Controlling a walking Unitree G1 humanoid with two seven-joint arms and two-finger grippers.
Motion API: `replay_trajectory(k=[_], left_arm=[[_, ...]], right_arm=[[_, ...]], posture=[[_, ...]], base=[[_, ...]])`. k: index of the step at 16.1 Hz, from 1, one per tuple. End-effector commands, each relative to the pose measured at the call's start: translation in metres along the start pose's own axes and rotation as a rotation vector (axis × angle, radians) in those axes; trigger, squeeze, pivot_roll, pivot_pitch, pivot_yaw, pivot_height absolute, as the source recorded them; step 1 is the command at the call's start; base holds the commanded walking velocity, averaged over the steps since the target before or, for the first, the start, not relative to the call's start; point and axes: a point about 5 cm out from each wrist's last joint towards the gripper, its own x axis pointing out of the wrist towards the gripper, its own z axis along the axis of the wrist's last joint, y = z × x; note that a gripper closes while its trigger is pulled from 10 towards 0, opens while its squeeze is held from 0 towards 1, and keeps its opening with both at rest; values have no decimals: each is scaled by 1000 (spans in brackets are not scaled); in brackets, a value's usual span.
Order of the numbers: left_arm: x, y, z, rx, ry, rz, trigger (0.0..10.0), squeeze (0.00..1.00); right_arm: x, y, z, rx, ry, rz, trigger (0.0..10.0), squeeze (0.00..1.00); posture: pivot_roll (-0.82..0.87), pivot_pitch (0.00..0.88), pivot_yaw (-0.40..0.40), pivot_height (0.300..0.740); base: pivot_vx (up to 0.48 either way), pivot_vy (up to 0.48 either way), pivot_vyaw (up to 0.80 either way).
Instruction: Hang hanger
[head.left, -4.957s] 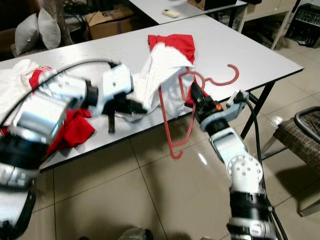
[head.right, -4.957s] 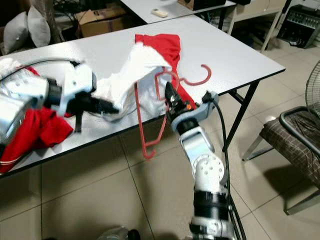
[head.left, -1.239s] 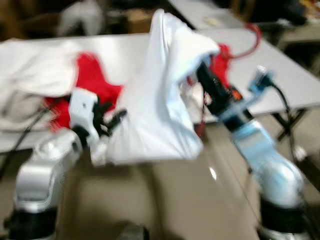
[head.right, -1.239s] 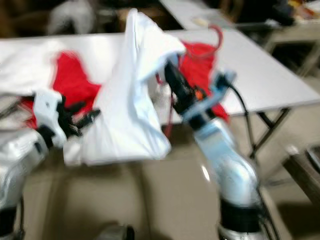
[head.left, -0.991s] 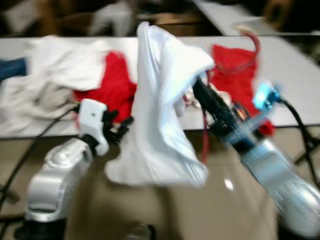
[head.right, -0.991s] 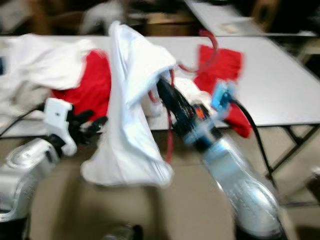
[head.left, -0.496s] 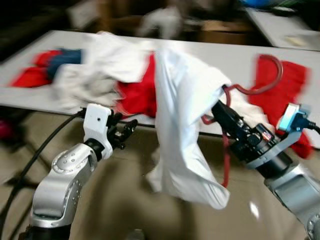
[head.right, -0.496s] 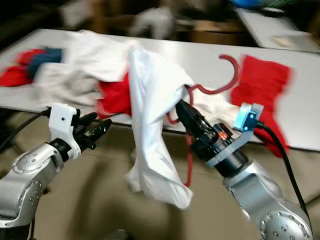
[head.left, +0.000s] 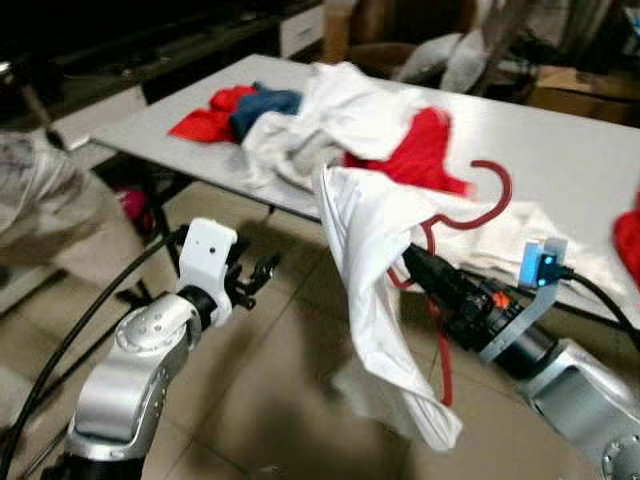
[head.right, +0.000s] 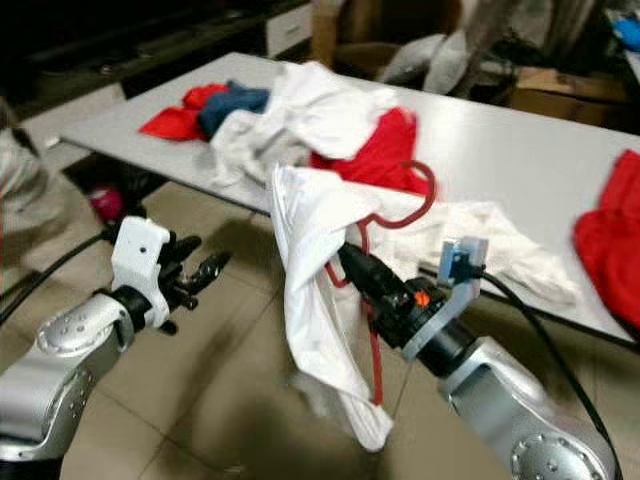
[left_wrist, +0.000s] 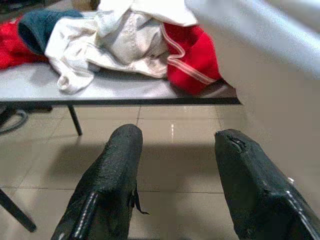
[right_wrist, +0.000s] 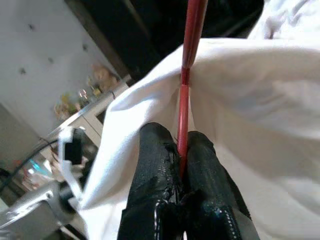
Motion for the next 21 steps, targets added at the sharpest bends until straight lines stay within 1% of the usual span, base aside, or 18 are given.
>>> replay_trajectory(k=[1,4,7,11,12,13,14,15,17,18,19,21], left_arm=[[-3,3,-3,17,15,23,10000,0],[-5,2,-6,18,28,25,10000,0],[-4,3,-5,27,27,29,10000,0],[-3,9,-2,20,11,62,10000,0],[-2,9,-2,19,1,74,10000,0],[-1,10,-3,6,10,91,10000,0],[2,12,-5,-13,15,112,10000,0],[4,13,-6,-13,17,136,10000,0],[5,13,-7,4,22,152,10000,0],[7,11,-7,10,18,160,10000,0],[8,9,-8,37,9,168,10000,0],[9,7,-11,42,11,182,10000,0]], right_arm=[[3,3,-2,-9,24,21,10000,0],[3,1,-6,-16,55,22,10000,0],[5,1,-6,-17,57,25,10000,0],[10,-3,-9,-44,65,4,10000,0],[12,-10,-8,-50,42,-56,10000,0],[15,-20,-7,-49,7,-129,10000,0],[21,-35,-5,-61,-25,-222,10000,0],[26,-45,-6,-92,-22,-284,10000,0],[32,-49,-10,-157,22,-301,10000,0],[41,-49,-16,-176,48,-305,10000,0],[45,-48,-18,-178,60,-305,10000,0],[51,-48,-22,-193,69,-303,10000,0]], posture=[[-1,0,-8,740],[-1,0,-11,740],[3,0,-12,740],[3,0,-4,740],[0,0,3,740],[0,0,3,740],[-3,0,8,740],[-1,0,7,740],[0,0,3,740],[-2,6,-4,740],[-6,9,-8,740],[-8,12,-12,740]], base=[[0,0,800],[0,0,800],[0,0,800],[0,0,800],[0,0,800],[0,0,800],[0,0,800],[0,0,800],[0,0,800],[0,0,800],[0,0,800],[0,0,800]])
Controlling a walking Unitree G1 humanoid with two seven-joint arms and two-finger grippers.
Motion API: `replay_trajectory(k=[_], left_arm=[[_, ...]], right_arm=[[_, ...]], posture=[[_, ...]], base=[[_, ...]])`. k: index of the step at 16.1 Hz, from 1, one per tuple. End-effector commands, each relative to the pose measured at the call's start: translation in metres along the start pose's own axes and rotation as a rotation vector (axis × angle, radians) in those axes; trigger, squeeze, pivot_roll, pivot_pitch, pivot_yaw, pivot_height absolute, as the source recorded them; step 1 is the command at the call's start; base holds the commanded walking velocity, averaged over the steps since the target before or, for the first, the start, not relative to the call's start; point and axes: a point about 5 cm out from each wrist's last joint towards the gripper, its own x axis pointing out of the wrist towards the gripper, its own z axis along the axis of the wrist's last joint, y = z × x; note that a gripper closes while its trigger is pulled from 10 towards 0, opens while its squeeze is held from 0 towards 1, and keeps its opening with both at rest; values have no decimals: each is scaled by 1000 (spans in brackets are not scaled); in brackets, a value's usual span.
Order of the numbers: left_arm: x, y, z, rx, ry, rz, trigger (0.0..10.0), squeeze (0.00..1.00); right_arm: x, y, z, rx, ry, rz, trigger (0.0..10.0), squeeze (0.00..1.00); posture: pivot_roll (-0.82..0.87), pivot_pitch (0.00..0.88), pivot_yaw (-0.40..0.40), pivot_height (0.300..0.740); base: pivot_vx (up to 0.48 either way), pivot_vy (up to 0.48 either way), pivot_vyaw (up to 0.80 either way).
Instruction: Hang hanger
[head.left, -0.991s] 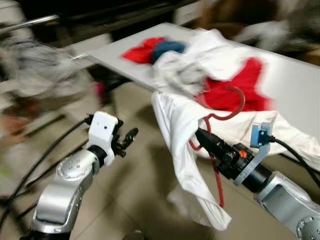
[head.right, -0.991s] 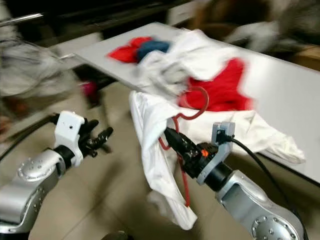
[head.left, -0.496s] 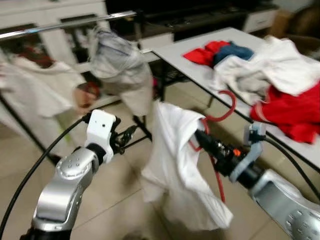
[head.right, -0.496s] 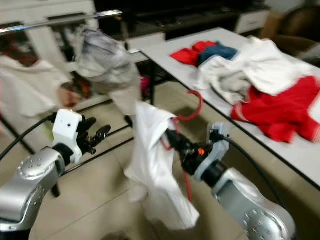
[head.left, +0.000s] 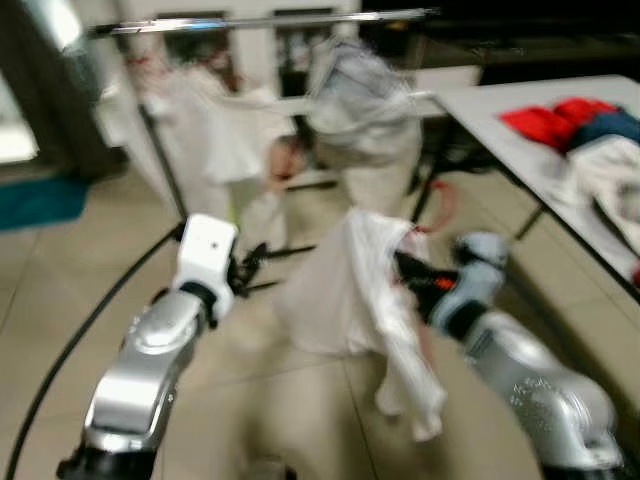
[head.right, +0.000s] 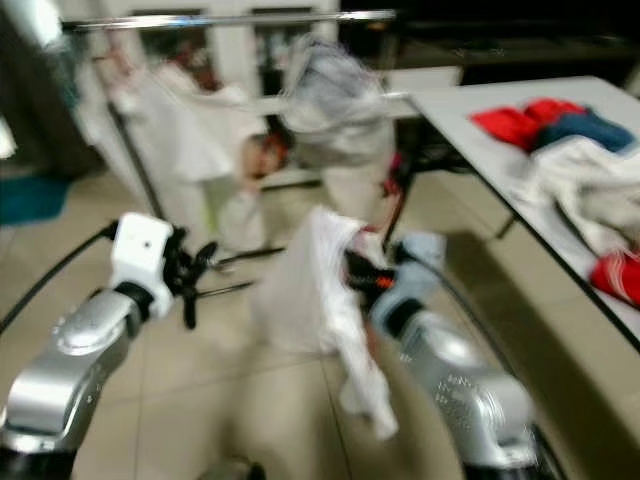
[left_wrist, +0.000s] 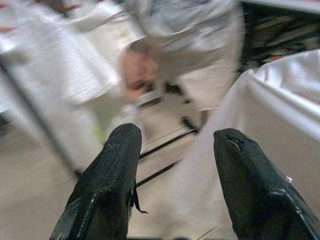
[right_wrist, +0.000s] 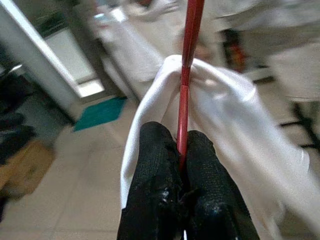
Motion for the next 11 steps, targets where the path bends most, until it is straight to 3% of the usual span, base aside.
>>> replay_trajectory(k=[1,11], left_arm=[[0,-5,0,6,-8,-5,10000,0],[3,-8,-1,47,-12,-15,10000,0]], right_arm=[[0,-2,8,-27,-39,-5,10000,0],[2,-2,6,-69,-31,16,10000,0]], posture=[[-9,13,-13,740],[8,9,-7,740]], base=[[0,0,800],[0,-262,800]])
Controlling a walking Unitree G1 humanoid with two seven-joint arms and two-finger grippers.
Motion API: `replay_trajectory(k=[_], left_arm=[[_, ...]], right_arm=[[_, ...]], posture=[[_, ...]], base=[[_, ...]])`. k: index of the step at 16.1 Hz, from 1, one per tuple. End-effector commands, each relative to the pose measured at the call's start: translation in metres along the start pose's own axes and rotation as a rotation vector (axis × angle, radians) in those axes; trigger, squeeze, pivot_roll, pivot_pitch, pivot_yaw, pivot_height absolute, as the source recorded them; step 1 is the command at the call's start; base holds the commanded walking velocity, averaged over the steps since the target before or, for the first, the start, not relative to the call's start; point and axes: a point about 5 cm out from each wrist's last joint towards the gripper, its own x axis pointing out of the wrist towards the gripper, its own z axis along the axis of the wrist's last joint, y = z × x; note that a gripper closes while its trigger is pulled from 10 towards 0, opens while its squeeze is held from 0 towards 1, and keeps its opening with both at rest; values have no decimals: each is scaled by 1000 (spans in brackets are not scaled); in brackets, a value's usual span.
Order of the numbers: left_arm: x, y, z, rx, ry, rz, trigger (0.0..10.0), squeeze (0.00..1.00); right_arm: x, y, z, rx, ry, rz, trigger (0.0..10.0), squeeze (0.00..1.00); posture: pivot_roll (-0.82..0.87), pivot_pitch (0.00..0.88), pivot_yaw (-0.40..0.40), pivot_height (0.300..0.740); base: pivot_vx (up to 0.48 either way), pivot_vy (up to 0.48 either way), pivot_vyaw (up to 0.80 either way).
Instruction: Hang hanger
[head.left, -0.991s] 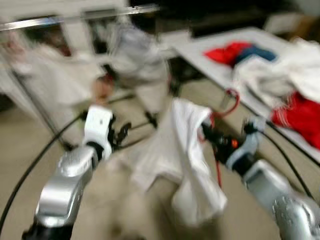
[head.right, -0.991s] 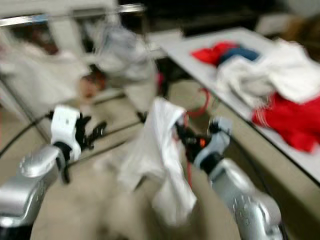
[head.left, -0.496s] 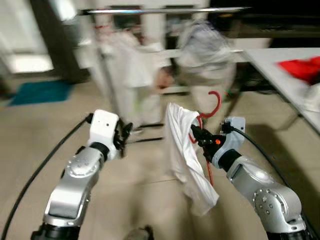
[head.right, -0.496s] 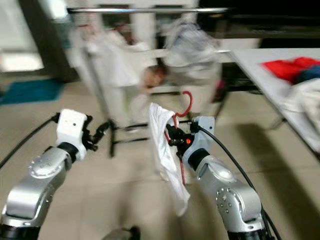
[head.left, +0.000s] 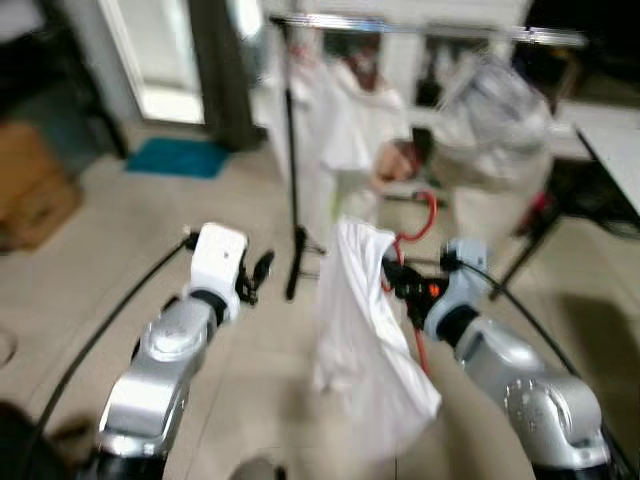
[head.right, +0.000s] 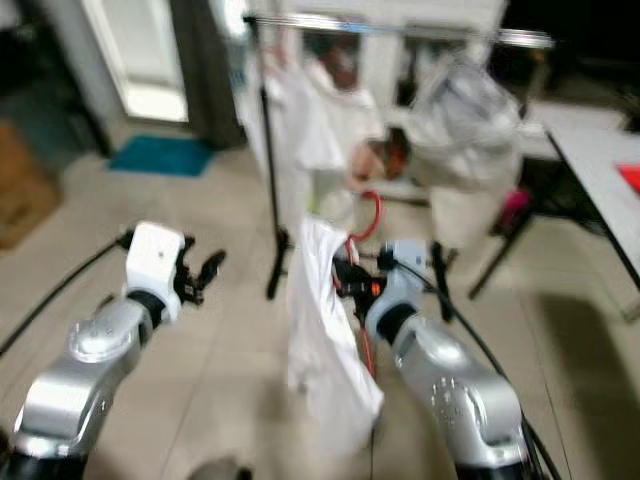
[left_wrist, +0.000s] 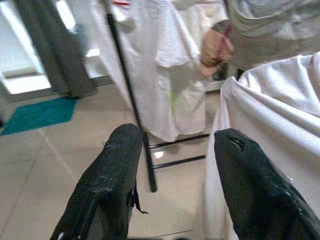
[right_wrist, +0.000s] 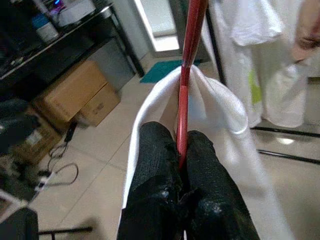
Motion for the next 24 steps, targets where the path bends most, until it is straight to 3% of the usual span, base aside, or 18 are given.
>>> replay_trajectory(k=[1,5,6,7,8,12,14,15,16,18,20,21,22,24], left_arm=[[0,5,0,8,8,12,10000,0],[7,4,2,-21,9,-8,10000,0],[8,-5,8,-87,-31,-113,10000,1000],[9,-9,10,-107,-39,-161,10000,1000],[15,-20,16,-118,-49,-280,10000,1000],[24,-34,24,-150,-56,-401,10000,1000],[39,-43,31,-152,-57,-440,10000,1000],[42,-45,35,-169,-73,-463,10000,376],[42,-51,46,-230,-117,-544,10000,0],[41,-58,54,-276,-147,-634,10000,0],[48,-60,55,-314,-142,-647,10000,0],[50,-61,55,-305,-141,-659,3922,0],[55,-60,54,-289,-127,-644,0,0],[61,-57,54,-247,-117,-599,0,0]], right_arm=[[2,3,12,-7,-64,15,10000,0],[2,4,17,-13,-89,1,10000,0],[2,6,21,-24,-107,-2,10000,0],[3,6,24,-30,-117,-5,10000,0],[8,8,29,-54,-128,-9,10000,0],[16,14,34,-92,-122,0,10000,0],[23,22,44,-125,-141,15,10000,0],[24,23,46,-131,-145,21,10000,0],[26,26,47,-143,-143,29,10000,0],[27,28,45,-151,-138,33,10000,0],[27,30,45,-158,-138,39,10000,0],[28,31,45,-160,-139,40,10000,0],[28,31,45,-161,-139,41,10000,0],[27,31,44,-164,-139,40,10000,0]], posture=[[5,8,-5,740],[-2,7,0,740],[-4,14,-8,740],[-4,16,-11,740],[-9,19,-11,740],[-22,22,-8,740],[-22,21,-18,740],[-21,15,-20,740],[-21,11,-19,740],[-20,7,-15,740],[-26,4,-10,740],[-28,2,-8,740],[-31,1,-7,740],[-34,0,-3,740]], base=[[0,0,0],[0,0,0],[0,0,0],[0,0,0],[0,0,0],[0,0,0],[0,0,0],[0,0,0],[0,0,0],[0,0,0],[0,0,0],[0,0,0],[0,0,0],[0,0,0]])
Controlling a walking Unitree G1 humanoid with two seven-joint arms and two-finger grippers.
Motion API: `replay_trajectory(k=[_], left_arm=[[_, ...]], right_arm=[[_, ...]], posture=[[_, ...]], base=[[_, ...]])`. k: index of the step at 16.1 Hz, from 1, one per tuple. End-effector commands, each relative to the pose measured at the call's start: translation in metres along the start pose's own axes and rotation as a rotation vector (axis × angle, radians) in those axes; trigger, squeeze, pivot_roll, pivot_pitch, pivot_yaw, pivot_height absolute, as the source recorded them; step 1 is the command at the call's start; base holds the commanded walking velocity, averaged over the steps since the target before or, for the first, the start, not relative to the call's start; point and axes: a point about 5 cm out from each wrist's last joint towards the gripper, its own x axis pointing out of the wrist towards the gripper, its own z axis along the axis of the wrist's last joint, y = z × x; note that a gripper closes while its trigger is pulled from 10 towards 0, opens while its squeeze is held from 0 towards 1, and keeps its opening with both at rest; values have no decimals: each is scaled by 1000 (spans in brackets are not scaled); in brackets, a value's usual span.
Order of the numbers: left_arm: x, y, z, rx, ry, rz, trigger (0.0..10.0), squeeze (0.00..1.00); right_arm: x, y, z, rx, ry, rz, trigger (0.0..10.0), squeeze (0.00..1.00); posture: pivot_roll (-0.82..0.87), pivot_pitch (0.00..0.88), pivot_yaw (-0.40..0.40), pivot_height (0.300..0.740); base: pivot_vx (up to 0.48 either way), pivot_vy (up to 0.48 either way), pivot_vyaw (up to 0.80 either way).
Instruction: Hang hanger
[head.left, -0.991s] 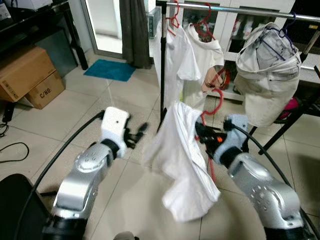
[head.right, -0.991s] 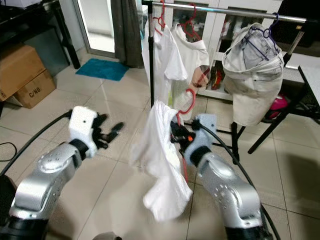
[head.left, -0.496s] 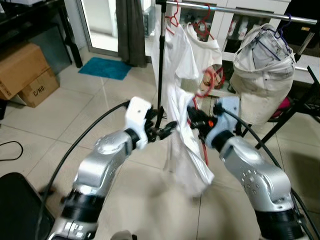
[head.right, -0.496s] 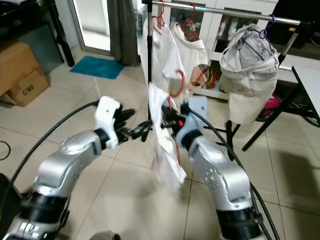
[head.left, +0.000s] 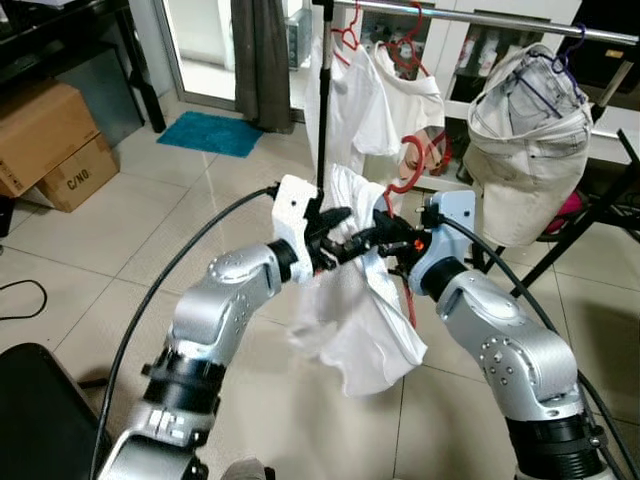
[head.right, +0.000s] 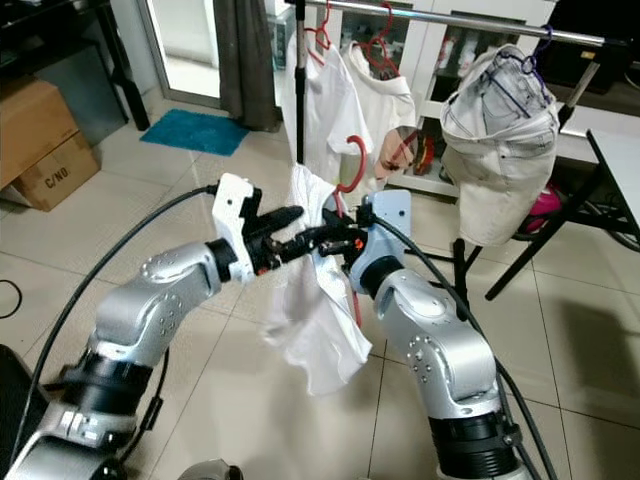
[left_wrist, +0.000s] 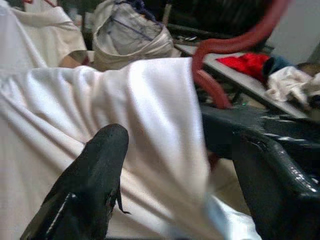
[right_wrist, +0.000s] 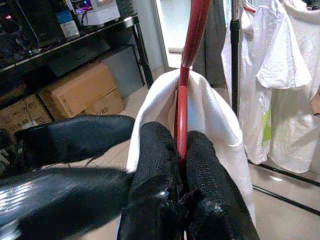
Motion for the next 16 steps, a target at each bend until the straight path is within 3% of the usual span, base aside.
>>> replay_trajectory(k=[1,8,16], left_arm=[[3,2,3,34,6,26,0,0],[8,8,-5,197,60,99,0,0],[13,16,-2,165,30,133,0,0]], right_arm=[[0,5,7,-12,-24,28,10000,0],[0,4,7,-4,-26,21,10000,0],[-1,2,6,-6,-19,13,10000,0]], posture=[[-35,0,-3,740],[-35,0,-3,740],[-44,5,8,740]], base=[[0,0,0],[0,0,0],[0,0,0]])
